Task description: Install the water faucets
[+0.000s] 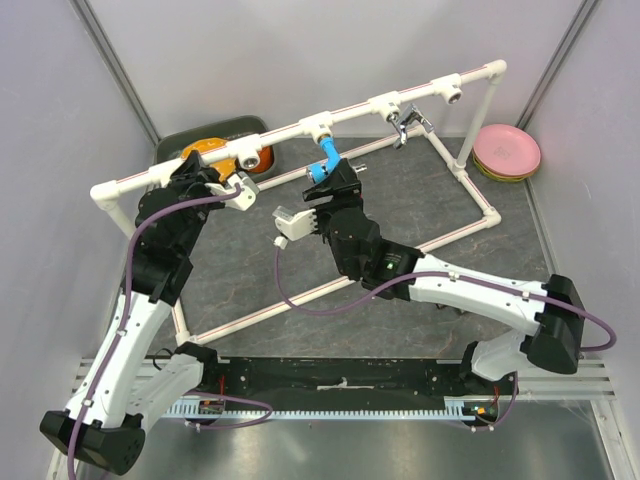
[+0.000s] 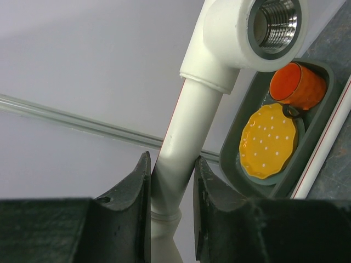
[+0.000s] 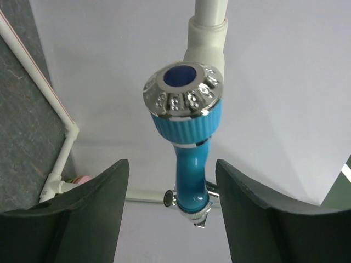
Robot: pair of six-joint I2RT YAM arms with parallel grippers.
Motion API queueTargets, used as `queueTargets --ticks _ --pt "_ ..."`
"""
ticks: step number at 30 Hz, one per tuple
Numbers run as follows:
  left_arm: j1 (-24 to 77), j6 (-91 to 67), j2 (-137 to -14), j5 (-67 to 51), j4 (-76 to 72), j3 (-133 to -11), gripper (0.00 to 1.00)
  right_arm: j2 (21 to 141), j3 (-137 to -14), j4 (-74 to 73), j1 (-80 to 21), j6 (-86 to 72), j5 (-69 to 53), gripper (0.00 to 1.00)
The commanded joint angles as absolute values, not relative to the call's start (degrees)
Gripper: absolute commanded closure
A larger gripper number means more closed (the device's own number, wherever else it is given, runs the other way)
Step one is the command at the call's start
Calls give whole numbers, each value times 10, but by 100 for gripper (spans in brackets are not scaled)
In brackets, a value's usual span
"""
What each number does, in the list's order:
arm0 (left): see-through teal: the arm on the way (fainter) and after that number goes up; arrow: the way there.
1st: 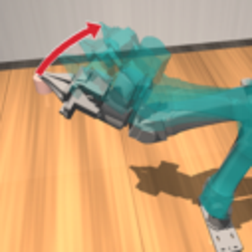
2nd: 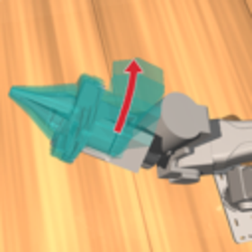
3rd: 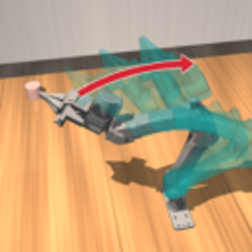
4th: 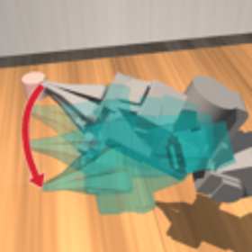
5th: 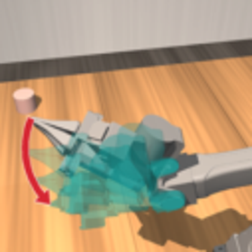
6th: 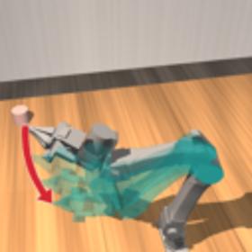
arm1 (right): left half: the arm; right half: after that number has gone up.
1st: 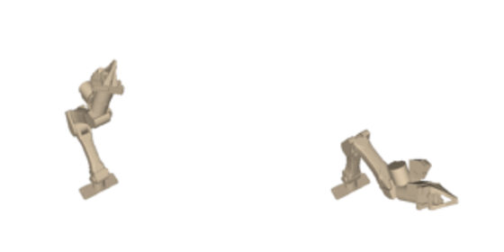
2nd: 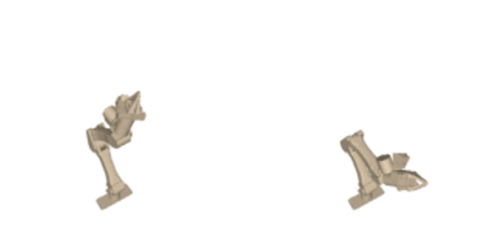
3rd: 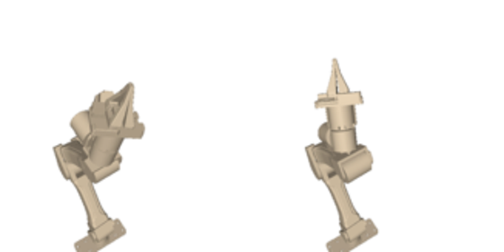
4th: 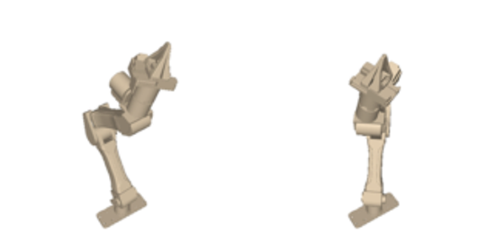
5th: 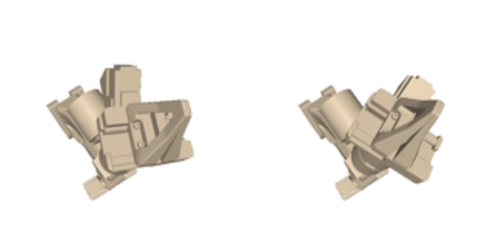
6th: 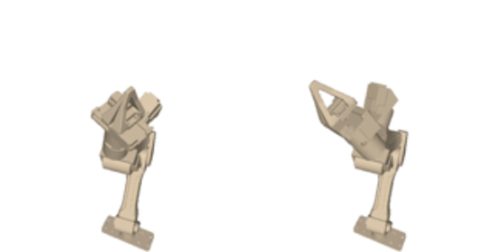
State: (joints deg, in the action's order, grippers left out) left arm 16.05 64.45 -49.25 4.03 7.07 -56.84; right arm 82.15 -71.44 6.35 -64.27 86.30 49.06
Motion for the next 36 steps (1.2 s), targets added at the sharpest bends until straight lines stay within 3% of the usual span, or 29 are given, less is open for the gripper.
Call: queueTargets --ticks 1,3,7,9,14,17,22,28,36 --pt "152 505 -486 33 81 -551 98 848 -687 226 -625 957 528 35" --pt "150 504 -483 31 80 -552 98 853 -685 239 -622 956 521 46" --pt "145 499 -483 22 80 -553 98 874 -673 281 -606 980 526 50" --pt "144 498 -483 19 80 -551 98 880 -664 312 -602 989 530 57" --pt "141 496 -482 14 80 -552 98 889 -666 315 -599 945 533 87" --pt "140 494 -482 11 81 -552 98 891 -672 298 -599 897 533 99" --pt "135 492 -481 7 80 -552 98 886 -711 226 -599 769 521 100" --pt "131 490 -481 3 81 -552 98 859 -767 124 -597 471 461 100" --pt "129 488 -478 3 80 -552 98 796 -750 91 -525 55 317 100"
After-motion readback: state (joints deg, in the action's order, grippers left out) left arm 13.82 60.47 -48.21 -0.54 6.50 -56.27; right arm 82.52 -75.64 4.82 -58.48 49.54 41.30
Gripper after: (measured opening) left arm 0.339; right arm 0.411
